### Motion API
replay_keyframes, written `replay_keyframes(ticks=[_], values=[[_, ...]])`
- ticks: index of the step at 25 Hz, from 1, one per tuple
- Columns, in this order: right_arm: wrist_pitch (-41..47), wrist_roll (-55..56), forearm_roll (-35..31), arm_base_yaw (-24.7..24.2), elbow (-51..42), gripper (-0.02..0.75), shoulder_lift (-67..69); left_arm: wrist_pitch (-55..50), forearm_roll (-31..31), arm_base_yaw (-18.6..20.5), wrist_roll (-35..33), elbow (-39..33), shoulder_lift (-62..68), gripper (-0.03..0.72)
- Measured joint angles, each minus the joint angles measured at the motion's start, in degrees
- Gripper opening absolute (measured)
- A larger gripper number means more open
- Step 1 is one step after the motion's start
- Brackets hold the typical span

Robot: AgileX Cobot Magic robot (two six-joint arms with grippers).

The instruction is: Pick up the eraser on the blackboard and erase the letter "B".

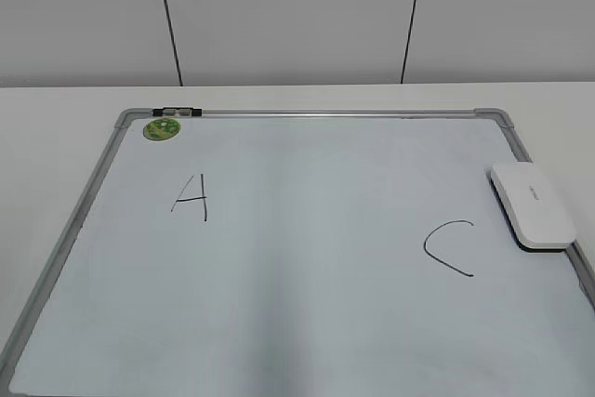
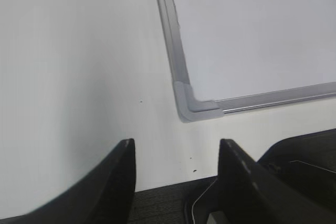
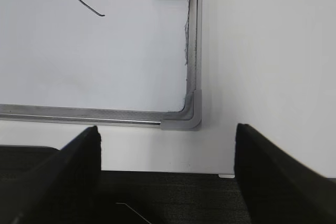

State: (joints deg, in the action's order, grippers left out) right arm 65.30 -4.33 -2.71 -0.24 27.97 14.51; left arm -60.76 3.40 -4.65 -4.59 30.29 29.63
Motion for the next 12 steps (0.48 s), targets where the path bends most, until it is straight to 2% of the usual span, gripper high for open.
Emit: replay_keyframes(ticks=[12], values=[[-0.12, 0.0, 0.0, 0.0, 0.0, 0.587, 0.0, -0.82, -0.85, -1.12, 0.09, -0.93, 0.0, 0.37]])
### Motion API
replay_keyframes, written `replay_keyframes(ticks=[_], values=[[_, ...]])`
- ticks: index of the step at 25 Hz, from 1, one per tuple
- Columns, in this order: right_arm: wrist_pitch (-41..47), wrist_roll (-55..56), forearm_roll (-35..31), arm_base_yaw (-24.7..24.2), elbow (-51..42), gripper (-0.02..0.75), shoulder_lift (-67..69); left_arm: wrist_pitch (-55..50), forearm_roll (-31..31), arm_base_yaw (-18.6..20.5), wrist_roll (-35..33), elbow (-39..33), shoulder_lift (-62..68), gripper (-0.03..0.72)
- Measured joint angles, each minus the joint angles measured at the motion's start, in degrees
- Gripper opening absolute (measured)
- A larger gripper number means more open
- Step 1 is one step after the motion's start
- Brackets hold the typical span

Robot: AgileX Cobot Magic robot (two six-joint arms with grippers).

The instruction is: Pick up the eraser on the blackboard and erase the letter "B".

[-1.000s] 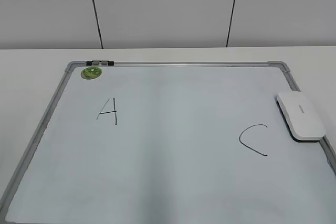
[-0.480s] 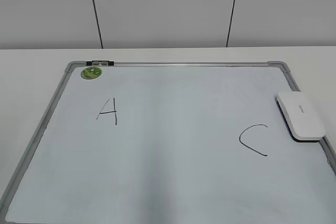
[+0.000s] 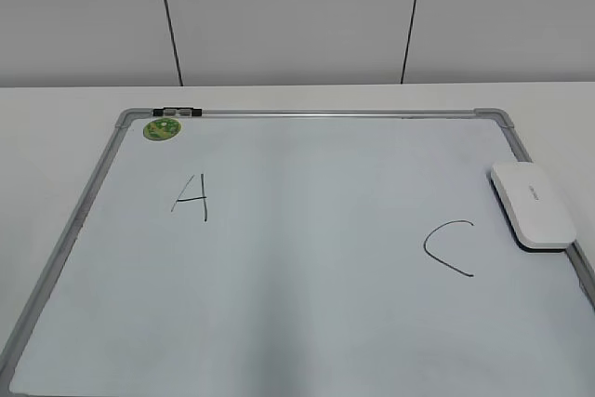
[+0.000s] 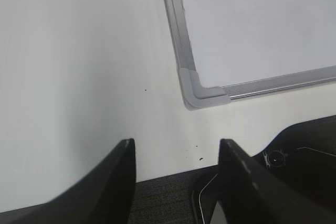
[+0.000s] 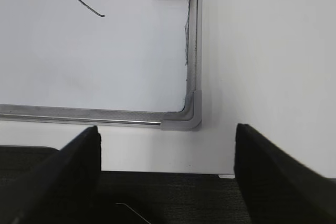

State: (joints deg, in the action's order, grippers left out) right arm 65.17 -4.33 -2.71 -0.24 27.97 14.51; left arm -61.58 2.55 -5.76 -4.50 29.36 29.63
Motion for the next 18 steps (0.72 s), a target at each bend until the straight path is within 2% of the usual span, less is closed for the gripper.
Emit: replay_keyframes(ticks=[18], values=[[0.0, 0.09, 0.07, -0.12, 0.0, 0.587, -1.59, -0.12, 0.0, 0.0, 0.0, 0.0, -2.31, 0.37]])
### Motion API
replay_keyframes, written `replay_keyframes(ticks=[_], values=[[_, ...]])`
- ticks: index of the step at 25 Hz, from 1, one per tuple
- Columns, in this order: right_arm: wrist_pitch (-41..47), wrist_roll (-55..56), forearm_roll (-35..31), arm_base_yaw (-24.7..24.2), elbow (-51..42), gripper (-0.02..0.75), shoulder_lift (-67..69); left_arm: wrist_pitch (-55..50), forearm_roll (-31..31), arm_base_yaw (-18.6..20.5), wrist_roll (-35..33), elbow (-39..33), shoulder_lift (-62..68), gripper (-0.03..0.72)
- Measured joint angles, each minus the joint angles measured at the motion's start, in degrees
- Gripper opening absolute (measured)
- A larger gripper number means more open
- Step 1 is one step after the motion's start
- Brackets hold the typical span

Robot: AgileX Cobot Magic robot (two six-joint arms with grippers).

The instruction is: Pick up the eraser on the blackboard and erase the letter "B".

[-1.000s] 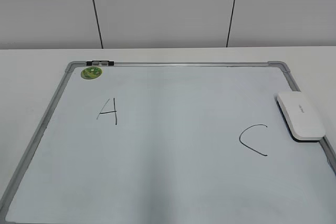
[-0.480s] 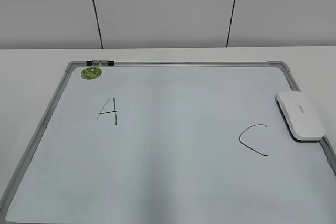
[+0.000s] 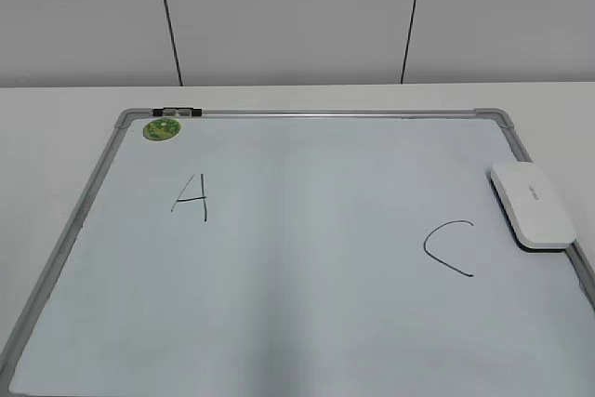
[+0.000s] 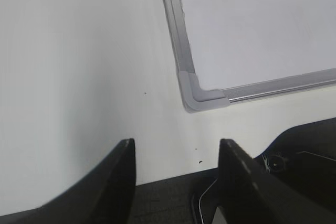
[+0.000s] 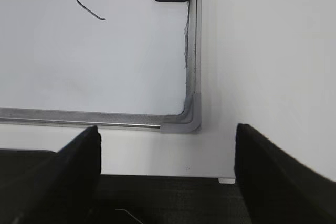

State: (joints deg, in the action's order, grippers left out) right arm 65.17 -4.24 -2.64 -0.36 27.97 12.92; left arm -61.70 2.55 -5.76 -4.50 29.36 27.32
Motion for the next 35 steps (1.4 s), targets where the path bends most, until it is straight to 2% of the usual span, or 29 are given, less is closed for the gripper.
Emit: replay_keyframes(ticks=[6, 15, 35], values=[[0.0, 0.0, 0.0, -2.41, 0.0, 0.587, -6.48, -0.47, 0.0, 2.23, 0.0, 0.0, -9.79, 0.37], [0.0, 0.0, 0.0, -2.44, 0.0, 0.586, -13.81, -1.04, 0.0, 5.03, 0.04, 0.0, -26.46, 0.37], [0.12, 0.0, 0.0, -2.44, 0.0, 0.587, -13.81, -1.41, 0.0, 5.03, 0.04, 0.0, -26.77, 0.368]])
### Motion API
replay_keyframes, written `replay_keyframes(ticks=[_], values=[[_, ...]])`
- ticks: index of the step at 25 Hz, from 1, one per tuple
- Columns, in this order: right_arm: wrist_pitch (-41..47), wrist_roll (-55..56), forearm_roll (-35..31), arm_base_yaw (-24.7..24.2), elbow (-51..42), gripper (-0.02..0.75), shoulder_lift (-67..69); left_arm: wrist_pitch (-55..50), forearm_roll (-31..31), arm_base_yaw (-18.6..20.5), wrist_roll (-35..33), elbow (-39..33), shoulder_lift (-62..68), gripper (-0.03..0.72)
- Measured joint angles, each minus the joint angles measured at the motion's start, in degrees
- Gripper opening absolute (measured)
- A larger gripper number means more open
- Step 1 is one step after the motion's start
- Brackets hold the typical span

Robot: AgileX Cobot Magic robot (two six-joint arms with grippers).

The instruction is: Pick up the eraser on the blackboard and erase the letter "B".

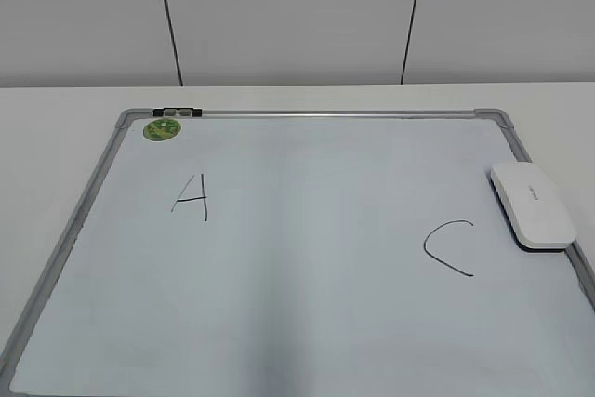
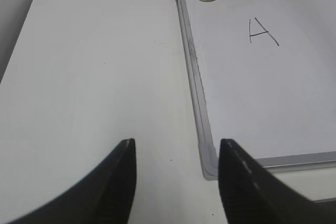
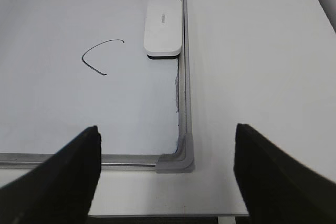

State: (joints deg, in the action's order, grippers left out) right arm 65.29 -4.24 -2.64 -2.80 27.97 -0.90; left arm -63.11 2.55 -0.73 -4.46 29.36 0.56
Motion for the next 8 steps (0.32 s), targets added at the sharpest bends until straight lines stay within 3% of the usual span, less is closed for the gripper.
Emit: replay_keyframes(ticks=[8], values=[[0.0, 0.0, 0.0, 0.0, 0.0, 0.587, 0.0, 0.0, 0.0, 0.0, 0.09, 0.0, 0.0, 0.368]])
